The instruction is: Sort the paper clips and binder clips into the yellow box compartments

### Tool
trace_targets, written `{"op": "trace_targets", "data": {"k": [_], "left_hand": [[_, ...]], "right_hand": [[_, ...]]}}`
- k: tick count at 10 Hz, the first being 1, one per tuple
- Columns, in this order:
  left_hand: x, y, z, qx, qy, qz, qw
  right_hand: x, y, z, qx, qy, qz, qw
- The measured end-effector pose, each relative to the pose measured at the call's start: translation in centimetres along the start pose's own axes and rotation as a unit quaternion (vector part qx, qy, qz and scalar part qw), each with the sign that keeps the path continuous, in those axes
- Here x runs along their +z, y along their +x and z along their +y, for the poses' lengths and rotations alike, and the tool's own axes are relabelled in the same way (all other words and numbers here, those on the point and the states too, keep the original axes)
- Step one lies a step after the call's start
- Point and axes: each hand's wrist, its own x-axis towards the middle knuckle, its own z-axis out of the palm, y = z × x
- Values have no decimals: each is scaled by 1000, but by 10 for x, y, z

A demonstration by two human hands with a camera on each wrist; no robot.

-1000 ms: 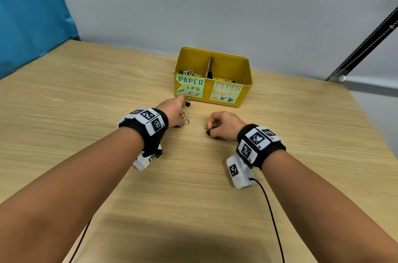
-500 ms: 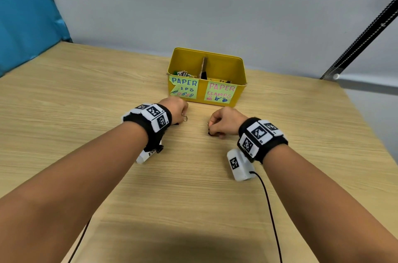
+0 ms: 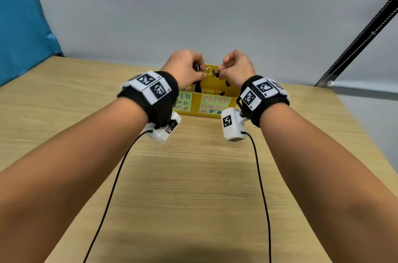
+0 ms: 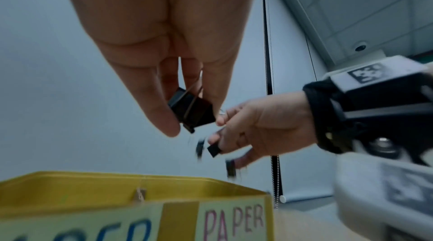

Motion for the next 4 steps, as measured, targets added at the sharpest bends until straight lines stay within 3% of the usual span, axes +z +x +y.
{"op": "trace_targets", "data": {"k": [1, 3, 4], "left_hand": [[7, 28, 6, -4, 19, -8, 1000], [28, 47, 5, -38, 30, -105, 993], [27, 47, 5, -35, 35, -112, 992]], "right_hand": [[1, 11, 5, 33, 36, -11, 999], [5, 22, 13, 33, 13, 18, 999], [4, 24, 14, 19, -5, 26, 999]]}}
